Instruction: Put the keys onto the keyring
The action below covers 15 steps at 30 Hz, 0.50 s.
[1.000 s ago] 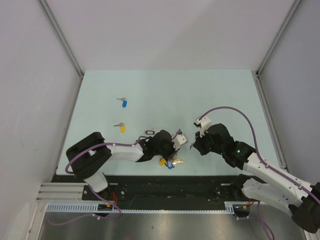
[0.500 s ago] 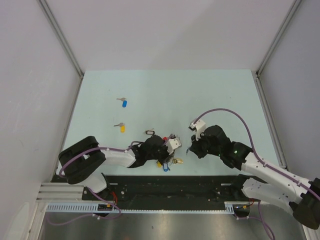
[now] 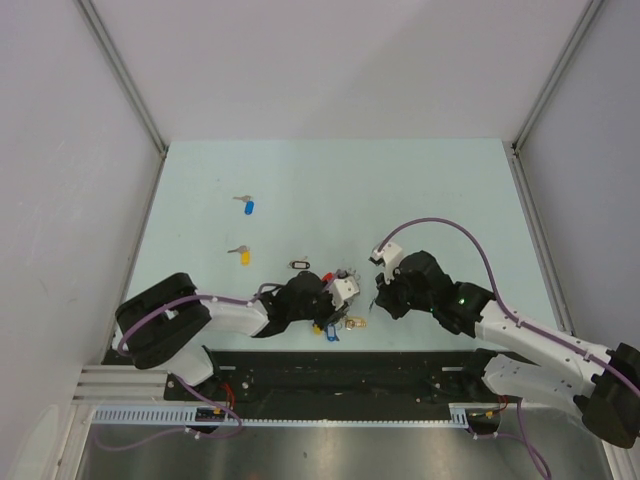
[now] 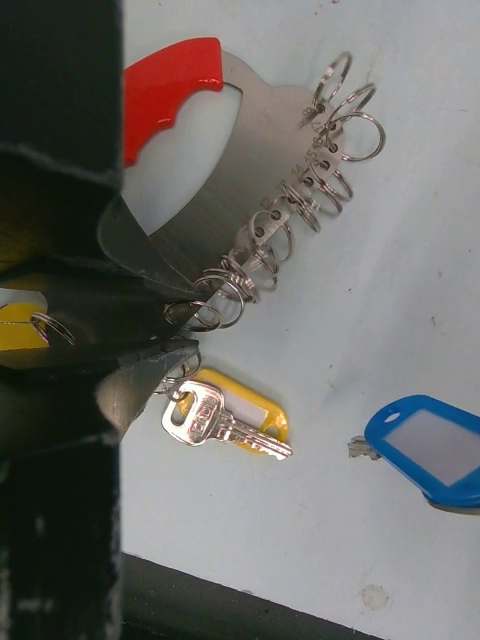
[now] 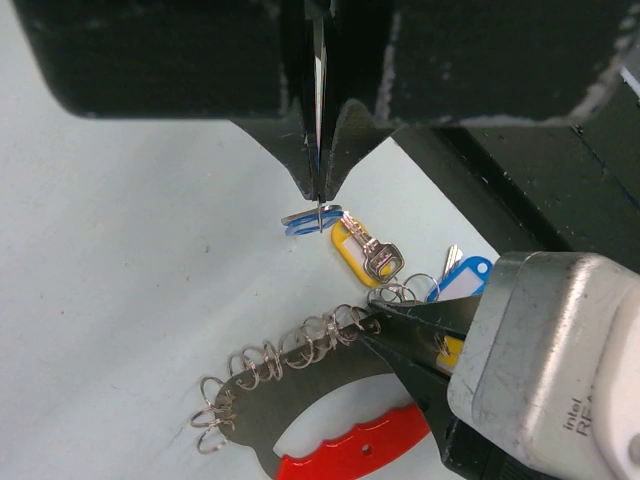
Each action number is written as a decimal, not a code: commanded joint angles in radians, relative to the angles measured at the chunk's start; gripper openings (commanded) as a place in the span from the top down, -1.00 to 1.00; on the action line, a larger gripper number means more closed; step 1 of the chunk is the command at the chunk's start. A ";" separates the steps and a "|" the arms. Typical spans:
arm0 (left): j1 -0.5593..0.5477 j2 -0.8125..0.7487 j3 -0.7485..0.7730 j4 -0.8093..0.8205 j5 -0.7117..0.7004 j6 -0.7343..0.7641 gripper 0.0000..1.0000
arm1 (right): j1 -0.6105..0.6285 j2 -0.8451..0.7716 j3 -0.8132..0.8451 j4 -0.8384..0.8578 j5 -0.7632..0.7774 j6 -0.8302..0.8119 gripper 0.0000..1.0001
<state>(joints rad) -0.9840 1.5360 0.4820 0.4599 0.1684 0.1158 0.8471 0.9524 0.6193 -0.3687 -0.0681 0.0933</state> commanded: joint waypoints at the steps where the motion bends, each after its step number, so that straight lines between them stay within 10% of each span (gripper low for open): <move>1: 0.005 -0.034 -0.031 0.019 0.013 0.031 0.47 | 0.004 0.006 0.002 0.042 0.002 -0.012 1.00; 15: 0.007 -0.051 -0.066 0.078 0.020 0.038 0.99 | 0.017 0.032 0.003 0.051 -0.016 -0.029 1.00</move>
<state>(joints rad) -0.9833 1.5223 0.4469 0.5011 0.1692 0.1379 0.8555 0.9752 0.6193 -0.3603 -0.0692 0.0849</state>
